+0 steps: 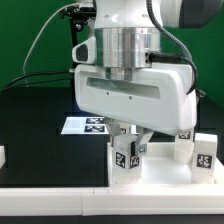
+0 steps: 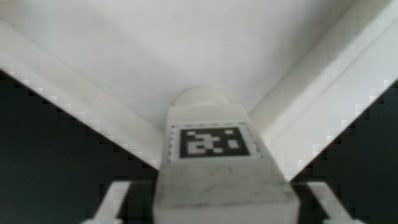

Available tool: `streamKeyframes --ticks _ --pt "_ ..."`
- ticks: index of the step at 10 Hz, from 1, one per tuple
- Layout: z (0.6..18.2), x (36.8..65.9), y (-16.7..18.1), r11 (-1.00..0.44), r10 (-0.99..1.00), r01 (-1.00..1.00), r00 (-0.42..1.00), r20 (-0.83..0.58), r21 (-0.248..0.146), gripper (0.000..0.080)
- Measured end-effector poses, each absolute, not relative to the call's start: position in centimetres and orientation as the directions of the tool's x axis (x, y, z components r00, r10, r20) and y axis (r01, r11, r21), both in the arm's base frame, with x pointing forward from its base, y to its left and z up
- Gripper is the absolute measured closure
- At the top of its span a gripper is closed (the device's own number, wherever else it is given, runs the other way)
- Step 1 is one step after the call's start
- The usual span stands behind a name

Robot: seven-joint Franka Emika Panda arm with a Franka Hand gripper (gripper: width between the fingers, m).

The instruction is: Assemble square table

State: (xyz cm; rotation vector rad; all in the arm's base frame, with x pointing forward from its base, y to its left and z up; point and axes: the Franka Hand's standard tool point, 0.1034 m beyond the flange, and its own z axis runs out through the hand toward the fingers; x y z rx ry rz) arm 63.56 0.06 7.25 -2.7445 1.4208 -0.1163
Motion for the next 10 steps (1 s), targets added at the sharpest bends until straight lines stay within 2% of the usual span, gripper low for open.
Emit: streamKeyframes --ticks 2,3,4,5,6,7,9,10 --pt "7.25 63.56 0.04 -0.504 -0.863 -0.860 0.503 0.037 -0.081 0.0514" --pt "7.25 63.56 -0.10 -0.411 -0.912 -0.907 0.411 0.021 -0.091 0.0514" --pt "7.26 63.49 -0.34 -0.281 -0.959 -0.955 0.283 -0.008 -0.097 0.0514" --pt "7.26 63.30 -0.26 -0.121 -0.992 -0.989 0.125 -0.036 -0.083 0.0514" --pt "7.22 63.31 0.02 0.061 -0.996 -0.995 -0.055 -0.067 -0.082 0.0514" --pt "7.25 63.44 0.08 0.179 -0.982 -0.980 -0.172 -0.081 -0.086 0.0514" --pt "7.20 63.51 -0.07 0.341 -0.938 -0.936 -0.330 -0.109 -0.094 0.0514" --pt "7.20 63.52 -0.07 0.373 -0.925 -0.923 -0.362 -0.112 -0.091 0.0514"
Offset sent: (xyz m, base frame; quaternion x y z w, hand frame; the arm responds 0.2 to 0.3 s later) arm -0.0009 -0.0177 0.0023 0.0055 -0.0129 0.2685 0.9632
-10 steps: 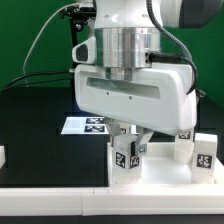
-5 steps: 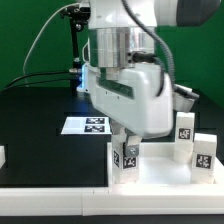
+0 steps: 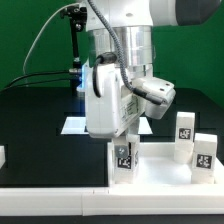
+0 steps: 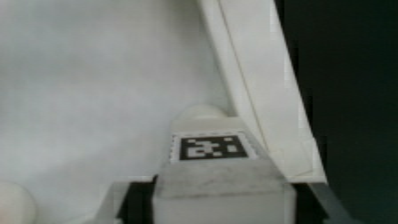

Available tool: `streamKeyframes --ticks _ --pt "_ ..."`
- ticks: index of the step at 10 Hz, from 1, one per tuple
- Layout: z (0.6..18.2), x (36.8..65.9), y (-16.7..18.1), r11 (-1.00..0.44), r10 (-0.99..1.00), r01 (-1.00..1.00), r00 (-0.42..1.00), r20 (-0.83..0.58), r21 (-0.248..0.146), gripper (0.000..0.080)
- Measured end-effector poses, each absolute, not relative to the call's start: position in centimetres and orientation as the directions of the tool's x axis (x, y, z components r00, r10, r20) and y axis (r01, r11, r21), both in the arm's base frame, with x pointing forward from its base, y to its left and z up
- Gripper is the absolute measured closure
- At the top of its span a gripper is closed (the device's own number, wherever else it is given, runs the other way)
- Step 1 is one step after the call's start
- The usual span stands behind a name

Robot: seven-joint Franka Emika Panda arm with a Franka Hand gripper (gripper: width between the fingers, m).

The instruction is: Assemble square table

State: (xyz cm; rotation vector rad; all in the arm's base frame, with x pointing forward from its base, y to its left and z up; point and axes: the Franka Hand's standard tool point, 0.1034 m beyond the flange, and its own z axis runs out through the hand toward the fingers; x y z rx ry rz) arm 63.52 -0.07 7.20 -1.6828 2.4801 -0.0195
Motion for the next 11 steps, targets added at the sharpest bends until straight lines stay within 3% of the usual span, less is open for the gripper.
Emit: streamKeyframes --ticks 3,4,5,6,8,11 --pt "7.2 63.5 -0.1 0.393 -0.917 -0.915 -0.383 -0.109 -0.090 0.0514" --pt "7.5 63.6 0.1 0.383 -0.921 -0.919 -0.373 -0.112 -0.094 0.0411" --pt "8.8 63.9 0.3 0.366 -0.928 -0.924 -0.353 -0.124 -0.109 0.0274" --pt "10.3 64.1 0.4 0.350 -0.933 -0.929 -0.333 -0.136 -0.122 0.0187" --pt "12.0 64.6 0.2 0.329 -0.940 -0.933 -0.308 -0.147 -0.147 0.0157" --pt "11.6 64.4 0.3 0.324 -0.942 -0.935 -0.304 -0.142 -0.143 0.0151"
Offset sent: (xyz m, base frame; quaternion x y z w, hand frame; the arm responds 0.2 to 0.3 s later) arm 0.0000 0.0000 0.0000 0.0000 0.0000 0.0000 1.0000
